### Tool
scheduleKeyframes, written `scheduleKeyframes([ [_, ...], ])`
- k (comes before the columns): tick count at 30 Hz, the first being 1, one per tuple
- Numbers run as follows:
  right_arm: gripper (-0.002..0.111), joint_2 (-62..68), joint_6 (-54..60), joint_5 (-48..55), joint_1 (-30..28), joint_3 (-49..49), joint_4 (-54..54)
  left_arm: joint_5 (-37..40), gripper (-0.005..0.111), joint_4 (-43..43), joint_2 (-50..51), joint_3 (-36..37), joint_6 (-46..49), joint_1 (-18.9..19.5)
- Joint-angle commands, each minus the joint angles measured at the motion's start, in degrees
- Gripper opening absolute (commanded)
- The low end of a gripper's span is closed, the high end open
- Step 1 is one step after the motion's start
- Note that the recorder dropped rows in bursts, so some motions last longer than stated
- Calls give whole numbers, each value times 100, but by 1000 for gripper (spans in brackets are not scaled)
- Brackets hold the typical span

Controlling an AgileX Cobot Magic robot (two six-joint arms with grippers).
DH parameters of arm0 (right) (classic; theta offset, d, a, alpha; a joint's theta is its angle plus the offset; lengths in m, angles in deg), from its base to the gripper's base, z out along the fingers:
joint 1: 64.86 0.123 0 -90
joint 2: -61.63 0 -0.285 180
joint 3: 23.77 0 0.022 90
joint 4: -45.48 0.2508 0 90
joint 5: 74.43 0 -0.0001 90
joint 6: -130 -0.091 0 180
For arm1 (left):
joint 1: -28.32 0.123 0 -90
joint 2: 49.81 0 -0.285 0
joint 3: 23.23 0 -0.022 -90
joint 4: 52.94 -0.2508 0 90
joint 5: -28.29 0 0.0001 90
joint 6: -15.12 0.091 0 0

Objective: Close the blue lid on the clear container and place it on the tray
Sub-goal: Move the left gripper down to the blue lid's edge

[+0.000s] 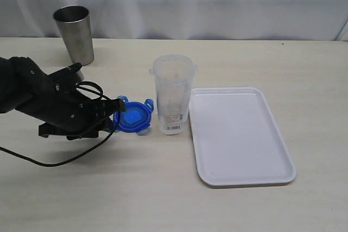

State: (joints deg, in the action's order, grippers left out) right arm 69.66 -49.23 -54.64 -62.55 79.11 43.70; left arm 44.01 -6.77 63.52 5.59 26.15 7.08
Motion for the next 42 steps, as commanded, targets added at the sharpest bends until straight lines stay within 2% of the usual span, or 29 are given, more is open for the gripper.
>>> scheduleKeyframes([
  [1, 5, -25, -6, -11, -24, -10, 4, -350, 37, 875, 214, 27, 73, -15],
  [13, 5, -25, -6, -11, -24, -10, 4, -747, 37, 1445, 214, 27, 117, -19],
  [23, 5, -25, -6, -11, -24, -10, 4, -1323, 37, 1597, 360, -179, 117, -480],
  [40, 5, -25, -6, -11, -24, -10, 4, -1603, 36, 1597, 611, -206, -56, -480],
  [42, 5, -25, -6, -11, -24, -10, 4, -1604, 33, 1597, 611, -206, -56, -480],
])
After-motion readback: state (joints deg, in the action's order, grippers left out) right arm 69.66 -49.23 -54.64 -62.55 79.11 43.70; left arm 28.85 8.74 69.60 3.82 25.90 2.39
